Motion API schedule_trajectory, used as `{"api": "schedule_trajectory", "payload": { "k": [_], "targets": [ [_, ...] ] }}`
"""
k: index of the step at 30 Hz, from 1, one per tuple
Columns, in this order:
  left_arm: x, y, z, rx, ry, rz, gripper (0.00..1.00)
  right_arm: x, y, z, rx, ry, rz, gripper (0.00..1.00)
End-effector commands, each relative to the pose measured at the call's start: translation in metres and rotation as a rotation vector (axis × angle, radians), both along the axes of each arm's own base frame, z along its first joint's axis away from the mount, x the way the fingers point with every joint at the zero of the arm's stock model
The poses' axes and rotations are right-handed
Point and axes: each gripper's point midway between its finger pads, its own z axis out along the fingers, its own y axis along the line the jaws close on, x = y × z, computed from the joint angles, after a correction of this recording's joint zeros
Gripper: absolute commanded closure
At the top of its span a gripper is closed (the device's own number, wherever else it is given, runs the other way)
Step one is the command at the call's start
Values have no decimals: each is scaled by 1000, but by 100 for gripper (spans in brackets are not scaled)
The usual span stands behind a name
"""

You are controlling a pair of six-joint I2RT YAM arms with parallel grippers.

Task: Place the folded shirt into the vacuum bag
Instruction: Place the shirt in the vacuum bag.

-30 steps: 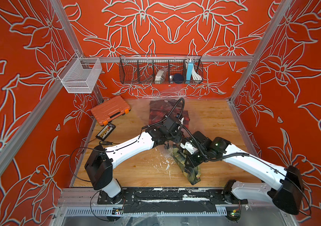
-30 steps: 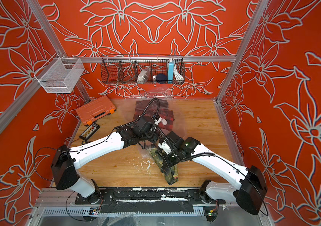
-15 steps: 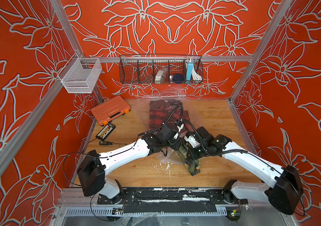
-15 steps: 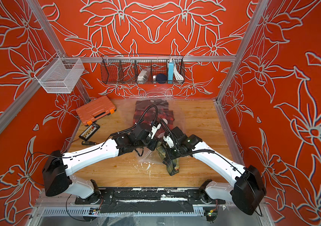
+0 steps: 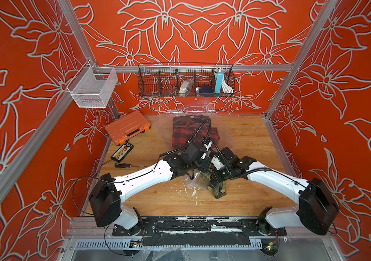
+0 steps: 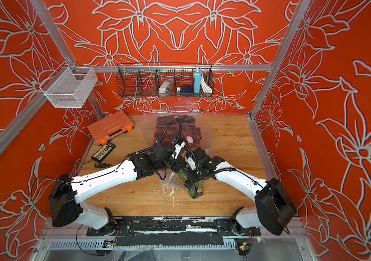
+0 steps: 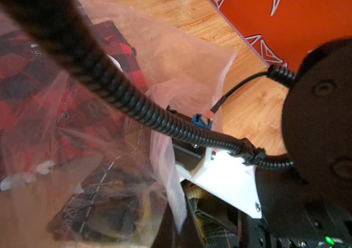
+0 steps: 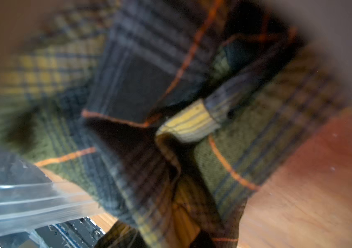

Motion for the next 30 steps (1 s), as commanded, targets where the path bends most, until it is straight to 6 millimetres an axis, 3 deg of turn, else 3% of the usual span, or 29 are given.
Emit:
{"api": "schedule_trajectory", "payload": {
  "k": [1,5,8,10,12,16,18,20,27,30],
  "targets": [
    [-2,-9,17,-61,-22,0,100,3,-3,2,-28,-22,8,100],
    [-6,-10,13,-39,-26,0,100,8,27,51,141,-79,34,100],
    [-6,-6,13,-39,-36,18,100,19,26,72,148,-153,14,97],
    [-4,-2,11,-35,-42,33,100,25,17,61,93,-147,-6,95],
    [-4,-2,7,-25,-38,36,100,17,17,46,104,-83,9,90],
    [-3,-2,0,-1,-23,38,100,-5,19,28,173,11,22,51],
    [-4,-1,0,-6,-22,40,100,-10,9,32,149,12,8,35],
    [-4,1,4,-16,-27,52,100,-8,-16,34,65,2,-53,20],
    [-4,6,7,5,-46,46,100,-16,-67,43,-76,3,-123,14],
    [-5,5,6,12,-39,39,100,-11,-89,35,-152,-9,-233,17]
  ]
}}
